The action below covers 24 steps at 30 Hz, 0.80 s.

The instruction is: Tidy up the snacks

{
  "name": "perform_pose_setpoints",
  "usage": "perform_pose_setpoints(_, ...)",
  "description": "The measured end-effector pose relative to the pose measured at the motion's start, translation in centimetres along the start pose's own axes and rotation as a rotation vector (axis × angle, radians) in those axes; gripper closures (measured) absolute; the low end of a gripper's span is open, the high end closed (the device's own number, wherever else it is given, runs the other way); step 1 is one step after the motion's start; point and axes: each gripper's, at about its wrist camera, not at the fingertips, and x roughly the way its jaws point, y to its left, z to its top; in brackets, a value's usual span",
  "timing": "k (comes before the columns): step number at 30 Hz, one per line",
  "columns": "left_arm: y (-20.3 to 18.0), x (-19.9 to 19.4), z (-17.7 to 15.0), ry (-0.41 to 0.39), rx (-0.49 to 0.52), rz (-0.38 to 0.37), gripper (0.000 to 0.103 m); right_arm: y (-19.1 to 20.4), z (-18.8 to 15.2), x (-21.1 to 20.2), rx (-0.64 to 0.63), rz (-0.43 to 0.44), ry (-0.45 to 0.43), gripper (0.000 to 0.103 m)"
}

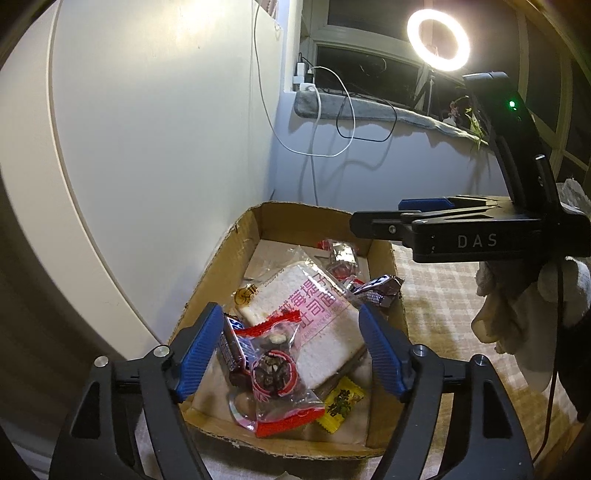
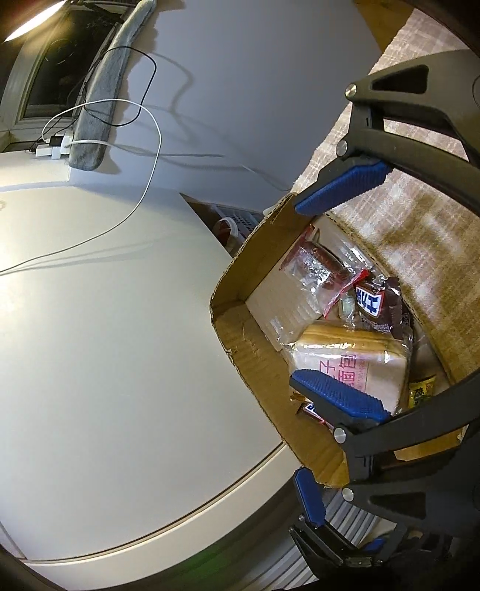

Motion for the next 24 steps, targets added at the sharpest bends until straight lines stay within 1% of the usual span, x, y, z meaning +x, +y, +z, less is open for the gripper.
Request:
perform_pose_setpoints(15,-1.1,-1.7,-0.5,-0.026,-0.006,0.011,0.027,0.9,-1.9,-3.5,0.016,0.006,-0.045,0.015)
perform_pose_setpoints(21,-1.3,-2.9,-0.8,-0.041,-0.020,0.020,0.027,1.6,-2.9,-5.6,0.012,-0.018,-0.075,0.014)
perform_pose_setpoints(23,-1.3,-3.4,-1.0,-0.045,-0.033,0.022,0.027,1.8,-3.2,-6.5,0.013,-0.028,-0.092,0.013)
perform_pose_setpoints(24,-1.4,-3.6,-1.2,-0.046,-0.037,0.027,0.027,1.9,-3.5,-6.9,0.016,-0.032,-0.100,0.009)
